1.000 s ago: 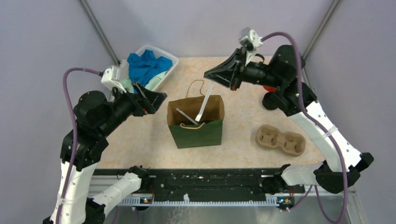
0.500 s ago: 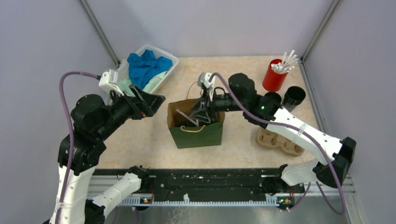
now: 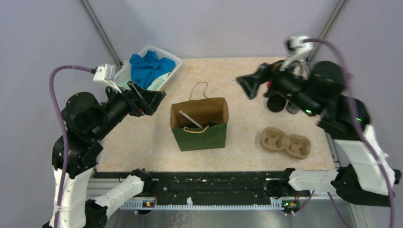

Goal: Pack the takeout coffee
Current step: Reset both arms

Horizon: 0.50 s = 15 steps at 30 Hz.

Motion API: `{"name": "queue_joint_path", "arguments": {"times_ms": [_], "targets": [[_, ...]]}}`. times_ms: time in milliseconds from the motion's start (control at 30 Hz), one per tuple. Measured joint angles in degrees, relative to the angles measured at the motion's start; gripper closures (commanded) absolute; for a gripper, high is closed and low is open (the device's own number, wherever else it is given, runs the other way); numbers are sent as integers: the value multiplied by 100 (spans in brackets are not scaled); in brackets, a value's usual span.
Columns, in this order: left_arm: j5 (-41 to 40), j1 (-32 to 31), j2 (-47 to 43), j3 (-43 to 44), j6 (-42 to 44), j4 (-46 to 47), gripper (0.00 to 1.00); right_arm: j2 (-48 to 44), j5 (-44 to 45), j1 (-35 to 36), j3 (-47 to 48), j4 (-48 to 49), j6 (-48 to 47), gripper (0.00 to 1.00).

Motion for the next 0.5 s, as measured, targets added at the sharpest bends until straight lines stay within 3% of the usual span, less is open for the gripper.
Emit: {"name": "queue_joint_path", "arguments": {"times_ms": [267, 500], "targets": [[-4, 0, -2, 332, 348, 407, 5, -1362, 1322, 0, 1019, -686, 155, 1], [-151, 0, 39, 831, 671, 721, 4, -1530, 1731, 2, 977, -726, 175, 1]]}}
